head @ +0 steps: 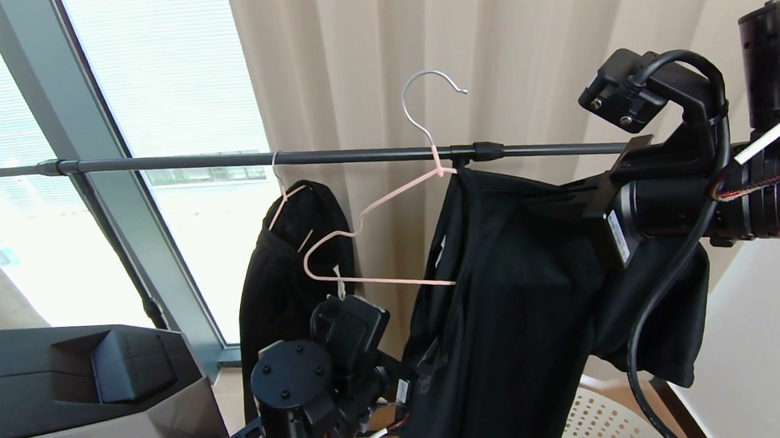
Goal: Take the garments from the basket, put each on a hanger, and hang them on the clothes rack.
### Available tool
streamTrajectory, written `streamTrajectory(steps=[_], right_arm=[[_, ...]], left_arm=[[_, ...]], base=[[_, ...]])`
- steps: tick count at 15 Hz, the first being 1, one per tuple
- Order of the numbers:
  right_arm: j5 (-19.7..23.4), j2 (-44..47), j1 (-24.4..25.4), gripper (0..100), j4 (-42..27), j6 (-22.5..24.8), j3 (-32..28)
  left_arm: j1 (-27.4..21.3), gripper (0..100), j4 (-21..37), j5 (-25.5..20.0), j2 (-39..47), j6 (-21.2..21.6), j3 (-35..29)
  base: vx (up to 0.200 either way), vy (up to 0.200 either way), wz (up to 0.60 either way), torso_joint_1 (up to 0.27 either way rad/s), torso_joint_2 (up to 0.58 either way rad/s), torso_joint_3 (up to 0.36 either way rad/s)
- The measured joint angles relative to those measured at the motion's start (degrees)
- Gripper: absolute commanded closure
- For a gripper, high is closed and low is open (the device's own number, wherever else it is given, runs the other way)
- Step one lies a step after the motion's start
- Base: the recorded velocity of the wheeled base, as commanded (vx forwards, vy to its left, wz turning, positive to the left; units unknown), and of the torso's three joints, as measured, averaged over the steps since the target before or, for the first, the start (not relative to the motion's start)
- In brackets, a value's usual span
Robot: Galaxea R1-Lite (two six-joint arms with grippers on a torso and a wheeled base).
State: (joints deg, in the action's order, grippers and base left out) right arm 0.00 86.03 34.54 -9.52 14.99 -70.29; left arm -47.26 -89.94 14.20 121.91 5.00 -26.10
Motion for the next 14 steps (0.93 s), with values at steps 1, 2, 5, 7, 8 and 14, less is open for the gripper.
streamTrajectory(steps=[1, 2, 5, 7, 8, 14], right_arm=[[0.0, 0.0, 0.0, 100, 0.0, -0.3, -0.1], [0.0, -0.1, -0.1, 100, 0.1, -0.5, -0.2], [0.0, 0.1, -0.3, 100, 1.9, -0.9, -0.1], [-0.1, 0.3, -0.4, 100, 2.1, -2.0, -0.1], [-0.1, 0.3, -0.4, 100, 2.1, -2.1, -0.2], [0.0, 0.7, -2.4, 100, 2.1, -2.1, -0.1]], left_arm=[[-0.1, 0, 0.0, 0.0, 0.3, 0.4, 0.1], [-0.3, 0, 0.0, 0.0, 0.5, 0.5, 0.4], [-0.4, 100, 0.0, 0.0, 0.9, 0.5, 0.5], [-0.5, 100, 0.0, 0.0, 0.9, 0.5, 0.6], [-0.5, 100, 0.0, 0.0, 1.0, 0.5, 0.6], [-0.1, 100, 0.0, 0.0, 0.8, 1.4, 0.5]], base=[[0.000, 0.000, 0.00, 0.000, 0.00, 0.000], [0.000, 0.000, 0.00, 0.000, 0.00, 0.000], [0.000, 0.000, 0.00, 0.000, 0.00, 0.000], [0.000, 0.000, 0.00, 0.000, 0.00, 0.000], [0.000, 0.000, 0.00, 0.000, 0.00, 0.000], [0.000, 0.000, 0.00, 0.000, 0.00, 0.000]])
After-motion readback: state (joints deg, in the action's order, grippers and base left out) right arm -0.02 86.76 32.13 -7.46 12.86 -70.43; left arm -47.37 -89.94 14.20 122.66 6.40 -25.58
